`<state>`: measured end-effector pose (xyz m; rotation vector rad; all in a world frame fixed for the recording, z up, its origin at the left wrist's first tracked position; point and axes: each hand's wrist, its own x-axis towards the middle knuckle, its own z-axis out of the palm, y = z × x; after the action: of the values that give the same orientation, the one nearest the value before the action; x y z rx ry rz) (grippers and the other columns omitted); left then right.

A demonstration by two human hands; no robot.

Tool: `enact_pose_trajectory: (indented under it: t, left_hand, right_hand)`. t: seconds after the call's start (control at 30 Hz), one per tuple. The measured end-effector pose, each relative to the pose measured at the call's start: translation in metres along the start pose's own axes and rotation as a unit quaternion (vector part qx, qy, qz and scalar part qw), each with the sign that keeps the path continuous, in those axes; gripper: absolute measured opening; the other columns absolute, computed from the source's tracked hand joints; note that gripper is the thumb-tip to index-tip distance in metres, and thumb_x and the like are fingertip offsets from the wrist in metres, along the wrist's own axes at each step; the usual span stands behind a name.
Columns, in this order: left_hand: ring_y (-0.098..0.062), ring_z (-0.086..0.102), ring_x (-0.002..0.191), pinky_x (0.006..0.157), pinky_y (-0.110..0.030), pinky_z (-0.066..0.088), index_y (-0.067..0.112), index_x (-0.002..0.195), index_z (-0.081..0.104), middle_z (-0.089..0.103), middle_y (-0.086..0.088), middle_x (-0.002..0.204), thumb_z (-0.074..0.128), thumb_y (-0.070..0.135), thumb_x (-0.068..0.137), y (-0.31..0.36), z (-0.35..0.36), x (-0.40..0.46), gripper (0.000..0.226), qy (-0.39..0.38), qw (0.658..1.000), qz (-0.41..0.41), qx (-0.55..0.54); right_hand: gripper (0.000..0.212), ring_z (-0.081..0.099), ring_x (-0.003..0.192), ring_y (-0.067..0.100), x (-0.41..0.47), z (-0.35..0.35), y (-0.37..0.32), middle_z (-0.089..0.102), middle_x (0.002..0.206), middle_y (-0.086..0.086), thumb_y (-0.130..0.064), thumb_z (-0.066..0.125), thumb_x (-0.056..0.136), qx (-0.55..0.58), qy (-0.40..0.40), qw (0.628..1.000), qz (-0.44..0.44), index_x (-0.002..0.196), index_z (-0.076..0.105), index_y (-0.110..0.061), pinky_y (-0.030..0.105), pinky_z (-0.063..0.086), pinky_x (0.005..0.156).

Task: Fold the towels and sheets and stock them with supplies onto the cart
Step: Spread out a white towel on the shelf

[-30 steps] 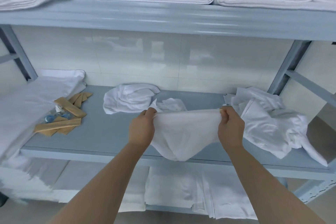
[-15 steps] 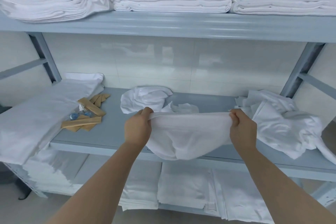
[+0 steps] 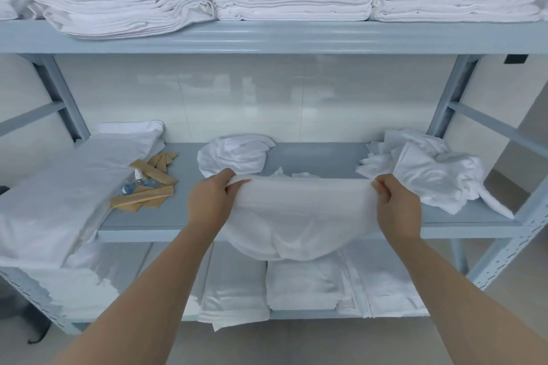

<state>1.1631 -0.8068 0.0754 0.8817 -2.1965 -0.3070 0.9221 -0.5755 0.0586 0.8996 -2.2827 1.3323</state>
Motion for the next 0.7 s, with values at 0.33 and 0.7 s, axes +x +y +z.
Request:
enact_pose_trajectory:
  t: [0.33, 0.7]
  left_hand:
    - [-0.006, 0.053, 0.061, 0.055, -0.022, 0.040, 0.029, 0.091, 0.053, 0.058, 0.009, 0.067, 0.056, 0.025, 0.094, 0.035, -0.043, 0.035, 0.006, 0.125, 0.979, 0.009, -0.158]
    - [-0.003, 0.051, 0.065, 0.062, -0.021, 0.041, 0.027, 0.084, 0.051, 0.058, 0.013, 0.073, 0.050, 0.017, 0.092, 0.072, -0.067, 0.094, 0.013, 0.204, 0.947, 0.008, -0.248]
  right_hand:
    - [0.023, 0.057, 0.068, 0.032, 0.040, -0.036, -0.029, 0.065, 0.074, 0.013, -0.022, 0.045, 0.101, -0.021, 0.037, 0.997, -0.063, 0.096, 0.064, -0.009, 0.040, 0.046, 0.063]
    - [0.019, 0.053, 0.070, 0.026, 0.113, -0.051, -0.049, 0.061, 0.073, 0.003, -0.028, 0.046, 0.100, 0.007, 0.000, 0.996, -0.084, 0.091, 0.060, -0.018, 0.033, 0.039, 0.061]
